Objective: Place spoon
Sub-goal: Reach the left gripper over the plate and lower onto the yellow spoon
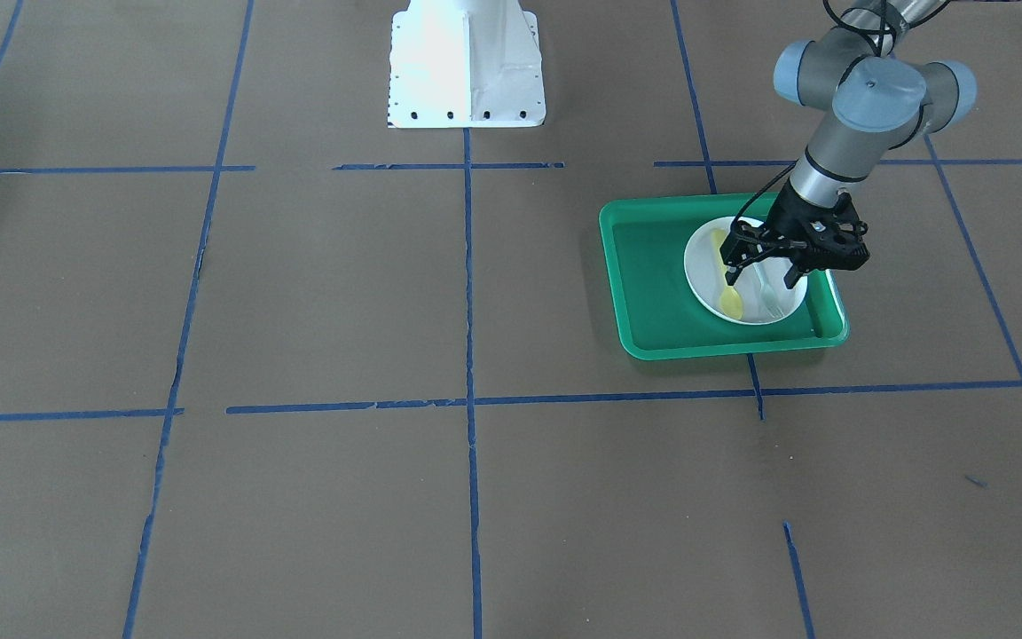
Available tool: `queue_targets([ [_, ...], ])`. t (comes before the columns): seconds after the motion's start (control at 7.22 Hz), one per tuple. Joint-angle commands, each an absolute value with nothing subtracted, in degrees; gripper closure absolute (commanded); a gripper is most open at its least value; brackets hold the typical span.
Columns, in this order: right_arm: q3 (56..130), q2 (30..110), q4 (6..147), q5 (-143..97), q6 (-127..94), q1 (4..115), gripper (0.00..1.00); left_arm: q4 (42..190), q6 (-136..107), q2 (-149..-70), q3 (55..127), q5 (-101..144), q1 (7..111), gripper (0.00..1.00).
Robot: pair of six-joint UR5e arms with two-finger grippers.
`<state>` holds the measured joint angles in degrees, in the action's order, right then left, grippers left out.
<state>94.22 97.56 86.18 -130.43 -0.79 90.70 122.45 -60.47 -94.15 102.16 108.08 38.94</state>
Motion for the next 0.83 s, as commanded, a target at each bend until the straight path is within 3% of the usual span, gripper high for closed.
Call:
queue_targets([
  [0.0,94.22,97.56,86.22,-130.43,-0.79,90.7,0.0,122.43,-60.47,-94.22,102.13,108.02,37.71,0.17],
  [0.14,94.22,97.56,86.22,-130.43,-0.79,90.7,0.0,122.43,-60.47,-94.31,102.13,108.02,37.27,0.34],
  [0.69,94.22,97.56,86.22,-130.43,-0.79,90.7,0.0,119.82,-60.56,-95.27,102.04,108.11,35.68,0.37],
])
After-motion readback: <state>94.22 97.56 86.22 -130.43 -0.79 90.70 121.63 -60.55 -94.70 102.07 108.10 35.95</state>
